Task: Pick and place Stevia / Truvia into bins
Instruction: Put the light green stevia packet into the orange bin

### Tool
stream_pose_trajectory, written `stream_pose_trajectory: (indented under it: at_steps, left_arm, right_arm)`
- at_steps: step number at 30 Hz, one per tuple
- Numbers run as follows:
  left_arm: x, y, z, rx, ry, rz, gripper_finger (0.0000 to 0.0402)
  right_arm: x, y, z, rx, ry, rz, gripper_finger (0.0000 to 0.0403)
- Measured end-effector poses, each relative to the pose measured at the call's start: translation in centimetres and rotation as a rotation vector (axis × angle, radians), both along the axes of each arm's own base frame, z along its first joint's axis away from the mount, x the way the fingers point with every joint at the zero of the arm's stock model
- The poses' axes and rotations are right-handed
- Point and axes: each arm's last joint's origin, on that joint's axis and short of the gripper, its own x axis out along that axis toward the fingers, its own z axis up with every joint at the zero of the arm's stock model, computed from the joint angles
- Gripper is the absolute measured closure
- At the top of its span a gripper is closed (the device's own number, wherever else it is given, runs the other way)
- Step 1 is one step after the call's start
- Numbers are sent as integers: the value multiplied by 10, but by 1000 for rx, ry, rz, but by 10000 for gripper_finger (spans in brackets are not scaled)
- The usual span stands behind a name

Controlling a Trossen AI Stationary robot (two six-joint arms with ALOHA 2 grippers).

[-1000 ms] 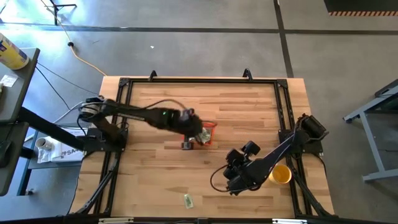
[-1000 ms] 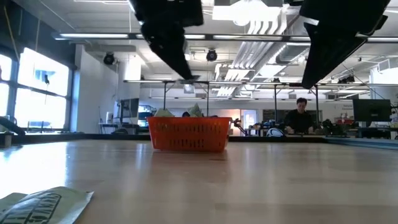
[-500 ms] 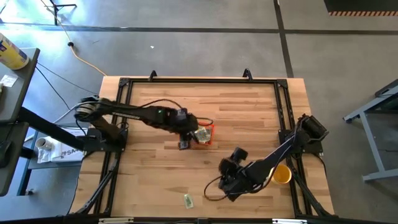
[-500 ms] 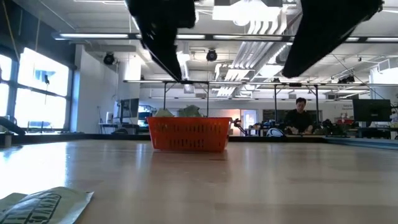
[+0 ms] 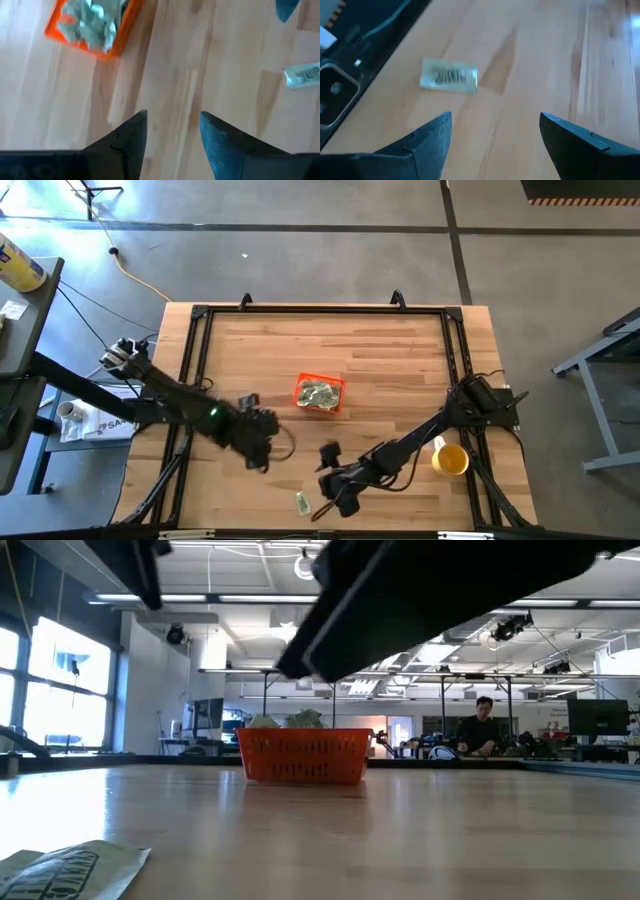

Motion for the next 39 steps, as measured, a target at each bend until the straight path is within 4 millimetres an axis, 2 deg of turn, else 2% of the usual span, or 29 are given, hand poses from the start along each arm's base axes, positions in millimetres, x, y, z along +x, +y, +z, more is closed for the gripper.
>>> stream_pose_trajectory:
  at_steps: [5, 10, 17, 19, 22, 25, 27, 30, 32, 39]
  left_arm:
    - [-24, -28, 0, -3, -46, 89, 200]
    - [-41, -44, -1, -21, -86, 175, 207]
    - [-49, -52, -5, -66, -131, 261, 209]
    - [-47, -55, -17, -94, -145, 267, 212]
    - [-41, -61, -46, -172, -195, 208, 220]
    - [-35, -67, -74, -267, -304, 106, 230]
    - [-32, -70, -88, -319, -397, 19, 235]
    - [-27, -71, -103, -309, -495, -115, 240]
    - [-17, -72, -110, -298, -494, -227, 239]
    - [34, -80, -123, -237, -428, -582, 217]
  right_arm:
    - [12, -1, -5, 10, -62, 146, 111]
    - [22, 0, -18, 90, -68, 264, 111]
    - [30, -12, -32, 230, 4, 180, 111]
    - [30, -14, -31, 237, 21, 126, 111]
    - [25, -22, -21, 200, 41, -67, 111]
    - [14, -35, 2, 151, 37, -300, 111]
    - [3, -42, 20, 106, 31, -389, 111]
    - [-15, -45, 42, 22, 26, -448, 111]
    - [-27, -48, 50, -42, 51, -474, 111]
    - [-50, -58, 49, -94, 197, -612, 111]
